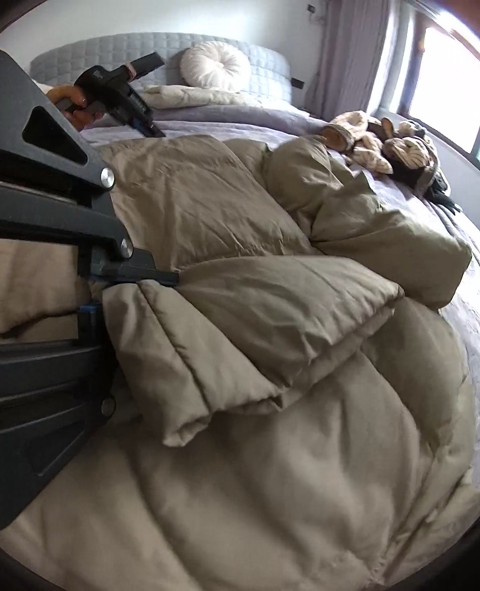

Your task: Fold large clothes

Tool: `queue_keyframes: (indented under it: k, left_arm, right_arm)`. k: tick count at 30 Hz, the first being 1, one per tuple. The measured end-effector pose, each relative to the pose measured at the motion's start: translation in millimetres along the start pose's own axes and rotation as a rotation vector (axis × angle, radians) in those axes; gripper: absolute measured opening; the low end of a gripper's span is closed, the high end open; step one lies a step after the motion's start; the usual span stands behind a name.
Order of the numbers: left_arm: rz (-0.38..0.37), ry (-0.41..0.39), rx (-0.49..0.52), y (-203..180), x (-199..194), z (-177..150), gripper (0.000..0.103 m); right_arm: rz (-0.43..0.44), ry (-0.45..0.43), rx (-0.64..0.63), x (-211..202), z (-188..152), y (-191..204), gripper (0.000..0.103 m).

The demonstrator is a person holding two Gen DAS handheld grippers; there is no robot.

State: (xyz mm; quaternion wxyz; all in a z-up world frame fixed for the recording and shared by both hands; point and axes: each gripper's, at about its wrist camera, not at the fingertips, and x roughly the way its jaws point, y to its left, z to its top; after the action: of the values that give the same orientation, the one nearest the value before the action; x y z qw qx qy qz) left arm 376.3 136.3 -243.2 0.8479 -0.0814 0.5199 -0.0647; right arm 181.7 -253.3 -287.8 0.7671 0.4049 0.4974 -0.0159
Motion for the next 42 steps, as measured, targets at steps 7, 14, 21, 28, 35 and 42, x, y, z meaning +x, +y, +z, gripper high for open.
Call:
queue_keyframes:
  k: [7, 14, 21, 28, 35, 42]
  left_arm:
    - [-0.006, 0.043, 0.218, -53, -7, -42, 0.023]
    - [0.063, 0.078, 0.124, -50, 30, -66, 0.023]
    - [0.127, 0.092, 0.168, -62, 24, -55, 0.023]
    - [0.021, 0.08, 0.229, -98, -25, -78, 0.023]
    - [-0.056, 0.086, 0.305, -161, -47, -112, 0.103]
    - [-0.012, 0.122, 0.35, -216, -38, -132, 0.103]
  right_arm:
    - [-0.119, -0.148, -0.132, -77, -16, 2, 0.042]
    - [-0.195, -0.047, -0.269, -23, -1, 16, 0.009]
    - [-0.171, -0.06, -0.177, -30, 7, -13, 0.003]
    - [-0.046, -0.052, -0.131, -86, -12, -34, 0.032]
    - [-0.054, -0.082, -0.028, -120, -29, -68, 0.069]
    - [-0.112, -0.273, 0.041, -169, -16, -106, 0.087]
